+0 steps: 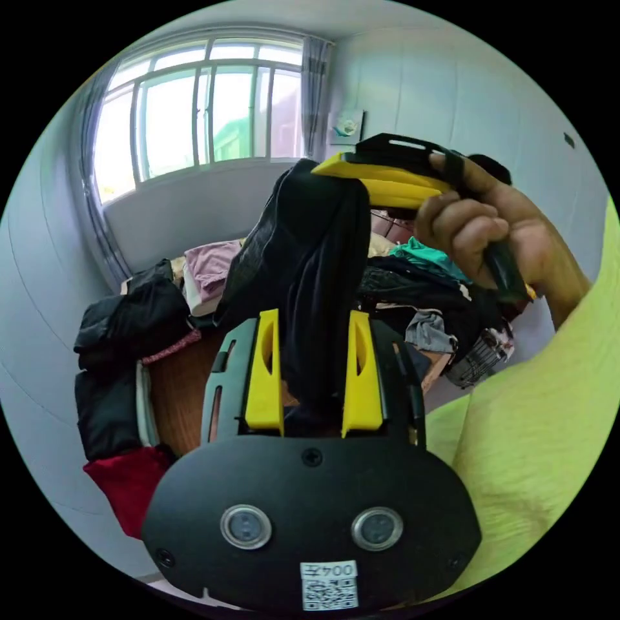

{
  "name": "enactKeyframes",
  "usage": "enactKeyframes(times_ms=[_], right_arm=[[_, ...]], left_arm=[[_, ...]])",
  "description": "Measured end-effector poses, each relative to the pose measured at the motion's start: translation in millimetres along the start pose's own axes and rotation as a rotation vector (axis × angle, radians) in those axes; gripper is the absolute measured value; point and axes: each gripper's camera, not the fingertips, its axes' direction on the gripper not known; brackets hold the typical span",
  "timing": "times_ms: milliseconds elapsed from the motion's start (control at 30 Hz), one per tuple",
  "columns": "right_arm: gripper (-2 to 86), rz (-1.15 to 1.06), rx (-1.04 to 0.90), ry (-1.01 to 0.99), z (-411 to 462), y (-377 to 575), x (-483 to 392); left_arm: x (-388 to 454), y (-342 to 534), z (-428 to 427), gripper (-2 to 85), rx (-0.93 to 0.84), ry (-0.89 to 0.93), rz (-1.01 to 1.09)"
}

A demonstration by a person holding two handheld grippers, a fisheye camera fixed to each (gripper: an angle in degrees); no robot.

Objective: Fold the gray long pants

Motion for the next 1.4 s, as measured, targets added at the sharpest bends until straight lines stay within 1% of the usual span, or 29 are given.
enactKeyframes(times_ms=[33,200,233,333,400,433,500,567,633,700,733,800,833,867,900,933,1000,1067,1133,1167,1267,1333,1367,1400], right_arm=[[4.9,0.016,-0.019,0.003,7.4,1.3,0.3],[4.9,0.068,-0.142,0.016,49.4,13.2,-3.1],[4.9,0.060,-0.163,0.034,57.5,16.2,-7.3],[4.8,0.027,-0.222,0.081,69.5,20.0,-16.0],[4.6,0.014,-0.249,0.094,72.2,21.0,-17.6],[4.6,0.003,-0.261,0.104,71.9,20.8,-18.1],[4.7,-0.023,-0.278,0.100,68.7,18.0,-18.7],[5.0,-0.092,-0.310,0.076,64.5,13.4,-22.3],[5.4,-0.213,-0.367,0.051,52.0,3.9,-27.9],[5.1,-0.269,-0.380,-0.013,28.7,-7.1,-27.4],[6.3,-0.320,-0.347,-0.037,5.4,-14.7,-24.7],[8.3,-0.406,-0.302,-0.033,-33.2,-26.4,-14.3],[10.2,-0.435,-0.272,-0.011,-58.5,-35.3,-2.5],[11.3,-0.450,-0.259,-0.004,-70.5,-40.0,4.0],[13.9,-0.474,-0.241,0.005,-92.1,-50.3,17.4],[17.0,-0.476,-0.237,-0.015,-109.6,-62.8,31.6],[18.8,-0.477,-0.263,-0.084,-126.9,-83.2,50.3],[20.9,-0.489,-0.291,-0.169,-135.8,-103.9,64.2],[23.4,-0.491,-0.349,-0.282,-135.6,-134.2,74.6],[23.9,-0.501,-0.365,-0.307,-134.1,-141.2,74.9],[27.0,-0.572,-0.504,-0.408,-117.4,-169.6,67.3],[27.1,-0.623,-0.676,-0.497,-100.2,-177.8,59.7],[26.9,-0.634,-0.728,-0.538,-97.4,-176.7,56.9],[25.4,-0.662,-0.827,-0.608,-93.9,-170.6,50.0]], left_arm=[[4.6,1.6,0.0,15.8,0.001,-0.018,0.012],[52.8,-7.2,24.5,23.6,-0.044,-0.095,0.164],[55.8,-8.2,27.1,24.2,-0.054,-0.105,0.160],[52.5,-9.3,33.5,24.2,-0.073,-0.146,0.024],[46.9,-7.2,32.5,21.0,-0.051,-0.212,-0.078],[46.4,-6.5,32.0,19.1,-0.041,-0.214,-0.095],[47.3,-3.3,27.6,11.3,-0.001,-0.223,-0.172],[52.1,-2.1,21.2,7.4,0.021,-0.225,-0.212],[54.5,-0.4,11.0,5.5,0.049,-0.206,-0.236],[48.4,0.3,-9.8,3.9,0.066,-0.145,-0.288],[44.9,1.6,-17.9,3.7,0.082,-0.119,-0.312],[27.5,8.6,-58.3,3.3,0.199,0.051,-0.415],[24.3,9.2,-69.0,3.2,0.233,0.104,-0.427],[21.5,8.6,-92.8,3.3,0.305,0.208,-0.432],[25.7,4.4,-117.5,3.4,0.370,0.289,-0.402],[30.3,1.5,-130.2,3.5,0.400,0.319,-0.382],[59.1,-14.0,-178.0,4.1,0.502,0.419,-0.286],[89.0,-26.8,-210.0,4.5,0.562,0.469,-0.209],[120.1,-37.4,-235.9,4.9,0.610,0.506,-0.161],[139.5,-43.3,-248.9,5.1,0.630,0.530,-0.144],[186.6,-52.8,-277.3,5.2,0.669,0.529,-0.125],[206.7,-55.0,-288.3,5.1,0.700,0.537,-0.137],[217.2,-56.0,-293.2,5.1,0.706,0.536,-0.152],[226.0,-55.2,-297.3,5.0,0.715,0.532,-0.171]])
